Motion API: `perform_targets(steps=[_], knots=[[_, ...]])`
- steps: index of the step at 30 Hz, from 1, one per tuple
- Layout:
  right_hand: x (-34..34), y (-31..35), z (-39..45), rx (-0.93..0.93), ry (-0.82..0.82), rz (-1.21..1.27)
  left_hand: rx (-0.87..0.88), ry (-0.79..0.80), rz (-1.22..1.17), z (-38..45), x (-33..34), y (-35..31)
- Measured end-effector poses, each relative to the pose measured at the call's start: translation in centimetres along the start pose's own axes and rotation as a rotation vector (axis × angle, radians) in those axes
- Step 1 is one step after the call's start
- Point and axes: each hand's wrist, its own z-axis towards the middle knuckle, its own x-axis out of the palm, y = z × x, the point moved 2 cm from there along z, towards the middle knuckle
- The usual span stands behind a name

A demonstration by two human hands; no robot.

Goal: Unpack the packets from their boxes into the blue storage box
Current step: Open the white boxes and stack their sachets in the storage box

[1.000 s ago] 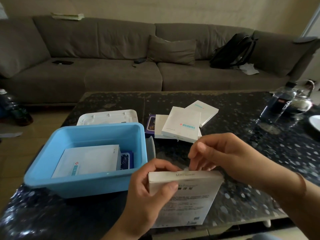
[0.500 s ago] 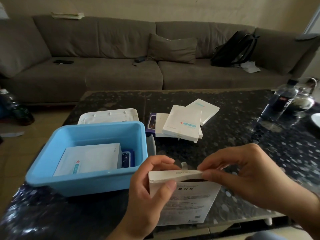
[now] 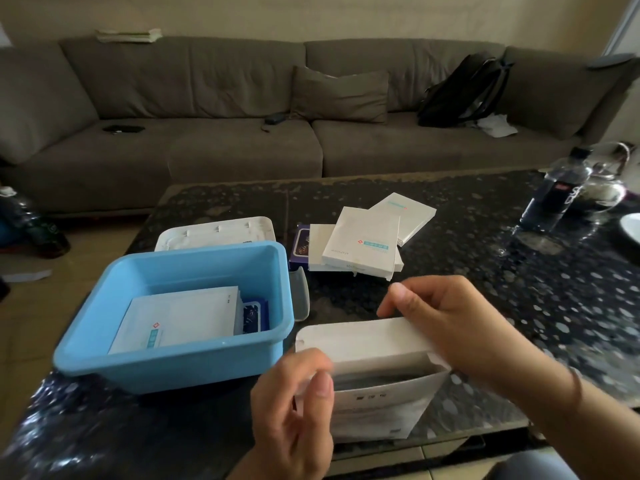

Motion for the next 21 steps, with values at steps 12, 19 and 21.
perform_targets(steps=[12, 19, 21], knots=[[-0.5, 1.3, -6.4, -0.112, -0.241, -0.273, -0.507, 0.014, -0.184, 0.2, -0.8, -2.0], [-0.9, 0.6, -6.9, -0.175, -0.502, -0.2, -0.458, -0.245, -0.366, 0.5, 2.5, -1.1], [-1.6, 0.3, -6.4, -0.203, -0.583, -0.073, -0.359, -0.247, -0.374, 1.3, 3.5, -0.9]])
